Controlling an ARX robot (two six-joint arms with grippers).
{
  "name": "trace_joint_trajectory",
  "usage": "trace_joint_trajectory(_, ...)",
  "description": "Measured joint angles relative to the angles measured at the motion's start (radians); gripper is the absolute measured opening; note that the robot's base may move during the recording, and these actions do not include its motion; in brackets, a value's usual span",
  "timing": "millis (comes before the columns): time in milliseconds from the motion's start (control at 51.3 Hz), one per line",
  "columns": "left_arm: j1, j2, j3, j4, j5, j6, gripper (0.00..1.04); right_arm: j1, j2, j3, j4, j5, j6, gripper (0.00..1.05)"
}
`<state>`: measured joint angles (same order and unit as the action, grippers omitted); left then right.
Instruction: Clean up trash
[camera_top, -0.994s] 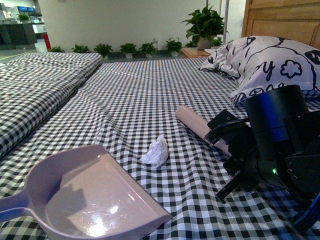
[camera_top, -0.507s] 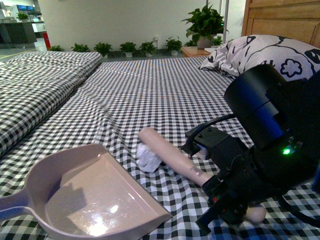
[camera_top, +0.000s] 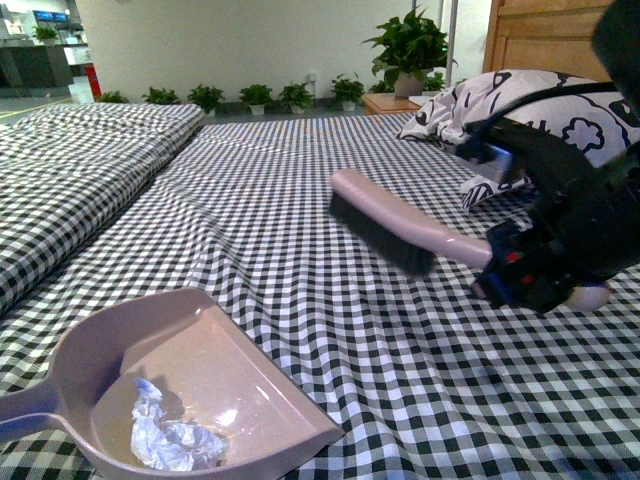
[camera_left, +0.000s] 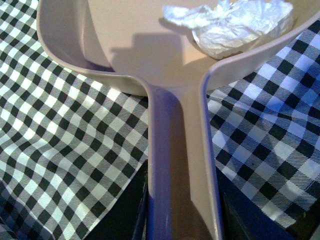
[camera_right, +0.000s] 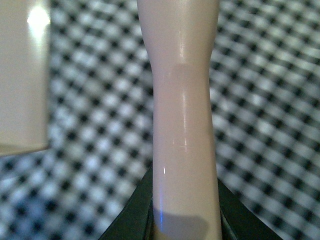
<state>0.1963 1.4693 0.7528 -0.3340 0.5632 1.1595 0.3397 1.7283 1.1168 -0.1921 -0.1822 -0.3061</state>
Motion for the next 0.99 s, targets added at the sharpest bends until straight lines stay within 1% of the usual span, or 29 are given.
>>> trace_joint_trajectory(117, 0.0, 0.0, 0.0, 0.0, 0.0, 0.0, 0.28, -0.075, 0.034, -0.018, 0.104, 0.106, -0.003, 0.19)
trace_joint_trajectory(195, 0.0, 0.001, 0.0, 0.0, 0.0, 0.0, 0.28, -0.142, 0.055, -0.045, 0.198, 0.172, 0.002, 0.19)
trace_joint_trajectory(312, 0.0, 0.001, -0.001, 0.004, 0.0, -0.005, 0.28, -0.243, 0.051, -0.066, 0.243, 0.186, 0.035, 0.19)
trace_joint_trajectory(351, 0.0, -0.008, -0.026, 0.073, 0.002, -0.023, 0.28, -0.272, 0.042, -0.072, 0.243, 0.179, 0.045, 0.19)
trace_joint_trajectory(429, -0.005, -0.019, -0.053, 0.184, 0.005, -0.076, 0.28, -0.328, 0.008, -0.093, 0.242, 0.154, 0.062, 0.19)
trace_joint_trajectory(546, -0.016, -0.051, -0.054, 0.288, 0.006, -0.19, 0.28, -0.386, -0.077, -0.136, 0.233, 0.088, 0.082, 0.19)
trace_joint_trajectory(682, -0.035, -0.124, -0.054, 0.359, 0.008, -0.357, 0.28, -0.433, -0.212, -0.179, 0.21, 0.001, 0.101, 0.19)
trace_joint_trajectory(780, -0.052, -0.172, -0.054, 0.382, -0.005, -0.434, 0.28, -0.468, -0.308, -0.201, 0.182, -0.064, 0.117, 0.19)
trace_joint_trajectory(877, -0.074, -0.223, -0.054, 0.416, -0.043, -0.51, 0.28, -0.506, -0.391, -0.219, 0.146, -0.124, 0.137, 0.19)
trace_joint_trajectory(994, -0.1, -0.283, -0.054, 0.469, -0.137, -0.606, 0.28, -0.554, -0.48, -0.235, 0.106, -0.211, 0.167, 0.19)
